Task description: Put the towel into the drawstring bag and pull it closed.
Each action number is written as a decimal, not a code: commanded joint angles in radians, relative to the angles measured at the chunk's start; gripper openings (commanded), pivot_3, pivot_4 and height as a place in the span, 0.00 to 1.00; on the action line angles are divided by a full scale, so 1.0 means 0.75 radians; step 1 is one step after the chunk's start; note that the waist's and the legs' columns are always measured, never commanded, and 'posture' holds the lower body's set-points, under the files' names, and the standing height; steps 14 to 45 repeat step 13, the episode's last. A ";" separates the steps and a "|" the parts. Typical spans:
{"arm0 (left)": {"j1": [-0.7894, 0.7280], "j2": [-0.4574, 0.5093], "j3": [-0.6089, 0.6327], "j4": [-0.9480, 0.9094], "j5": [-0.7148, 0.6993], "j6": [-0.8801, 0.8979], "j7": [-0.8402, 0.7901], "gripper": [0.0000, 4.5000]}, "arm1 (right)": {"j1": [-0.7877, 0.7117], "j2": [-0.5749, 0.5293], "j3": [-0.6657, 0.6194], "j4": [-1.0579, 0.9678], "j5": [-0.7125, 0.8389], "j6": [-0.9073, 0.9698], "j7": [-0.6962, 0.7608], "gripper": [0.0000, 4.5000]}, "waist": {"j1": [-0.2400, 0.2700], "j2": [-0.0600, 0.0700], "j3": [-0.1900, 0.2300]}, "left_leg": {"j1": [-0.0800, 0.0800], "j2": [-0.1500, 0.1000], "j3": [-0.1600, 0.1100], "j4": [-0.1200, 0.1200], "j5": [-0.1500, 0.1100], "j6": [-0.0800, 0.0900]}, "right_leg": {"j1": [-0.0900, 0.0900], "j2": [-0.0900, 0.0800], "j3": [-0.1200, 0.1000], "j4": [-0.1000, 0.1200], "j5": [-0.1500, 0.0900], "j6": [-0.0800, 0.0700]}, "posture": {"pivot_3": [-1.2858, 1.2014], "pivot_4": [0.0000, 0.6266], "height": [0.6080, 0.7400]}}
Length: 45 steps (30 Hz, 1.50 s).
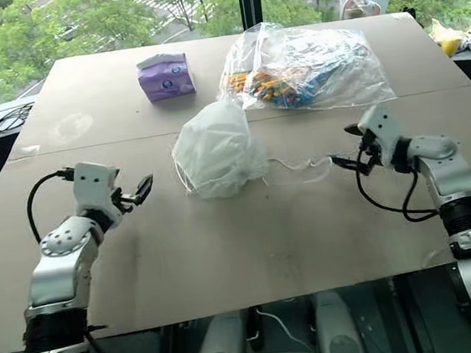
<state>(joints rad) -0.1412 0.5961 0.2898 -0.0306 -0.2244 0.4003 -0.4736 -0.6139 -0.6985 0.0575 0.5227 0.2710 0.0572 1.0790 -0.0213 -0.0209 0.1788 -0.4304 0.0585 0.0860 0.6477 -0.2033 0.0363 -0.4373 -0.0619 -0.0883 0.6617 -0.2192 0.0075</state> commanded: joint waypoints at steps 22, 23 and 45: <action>0.456 0.141 0.099 -0.397 -0.350 0.106 -0.464 0.99 | 0.100 -0.056 -0.170 0.222 0.087 -0.220 0.395 1.00 | 0.026 0.001 0.000 | -0.002 0.002 0.002 0.002 0.000 0.000 | 0.000 -0.010 0.000 -0.002 -0.002 -0.008 | 0.52 0.24 1.00; 0.456 0.141 0.099 -0.397 -0.350 0.106 -0.464 0.99 | 0.100 -0.056 -0.170 0.222 0.087 -0.220 0.395 1.00 | 0.026 0.001 0.000 | -0.002 0.002 0.002 0.002 0.000 0.000 | 0.000 -0.010 0.000 -0.002 -0.002 -0.008 | 0.52 0.24 1.00; 0.456 0.141 0.099 -0.397 -0.350 0.106 -0.464 0.99 | 0.100 -0.056 -0.170 0.222 0.087 -0.220 0.395 1.00 | 0.026 0.001 0.000 | -0.002 0.002 0.002 0.002 0.000 0.000 | 0.000 -0.010 0.000 -0.002 -0.002 -0.008 | 0.52 0.24 1.00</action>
